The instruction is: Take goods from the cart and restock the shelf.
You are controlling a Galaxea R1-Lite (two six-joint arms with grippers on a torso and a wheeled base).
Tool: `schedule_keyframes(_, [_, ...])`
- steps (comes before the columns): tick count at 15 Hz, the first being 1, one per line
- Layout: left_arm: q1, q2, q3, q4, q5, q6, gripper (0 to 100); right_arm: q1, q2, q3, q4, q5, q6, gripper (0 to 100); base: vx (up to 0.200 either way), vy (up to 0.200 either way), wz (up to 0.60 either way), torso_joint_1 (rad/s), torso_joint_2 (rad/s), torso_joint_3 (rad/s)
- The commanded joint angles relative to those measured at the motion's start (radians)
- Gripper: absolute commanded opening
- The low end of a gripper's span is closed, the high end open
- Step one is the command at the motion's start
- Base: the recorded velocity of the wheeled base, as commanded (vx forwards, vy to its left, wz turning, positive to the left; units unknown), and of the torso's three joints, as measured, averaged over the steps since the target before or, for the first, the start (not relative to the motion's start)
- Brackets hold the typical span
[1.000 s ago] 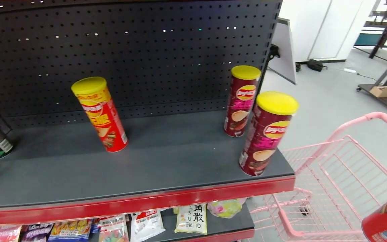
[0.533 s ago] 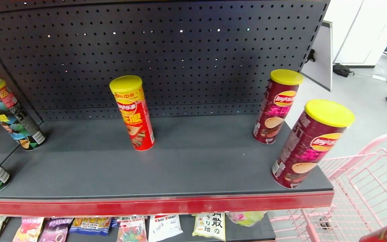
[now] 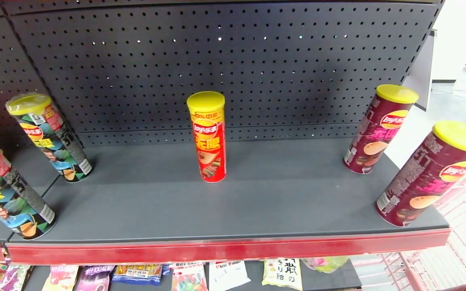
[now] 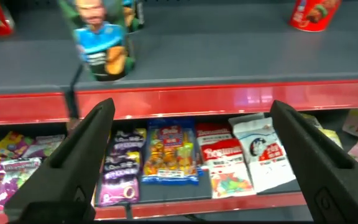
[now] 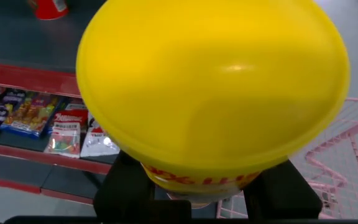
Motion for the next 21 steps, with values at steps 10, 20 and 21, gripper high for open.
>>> schedule_keyframes(10, [0.0,0.001,0.0,0.0,0.0,-0.001,100,0.053,0.009,-0.005,-0.001,0.046,0.001,0,0.06,0.0,0.0,-0.002,0.0,0.001])
schedule_keyframes(20, [-0.009,0.022,0.0,-0.002,-0.023,0.018,100,0.157,0.164,-0.11,-0.015,0.047,-0.002,0,0.0,0.0,0.0,0.0,0.0,0.0])
schedule_keyframes(21, [-0.019,0.096,-0.149,0.002,-0.116,0.027,100,0.195,0.197,-0.124,-0.013,0.046,-0.004,0,0.0,0.0,0.0,0.0,0.0,0.0])
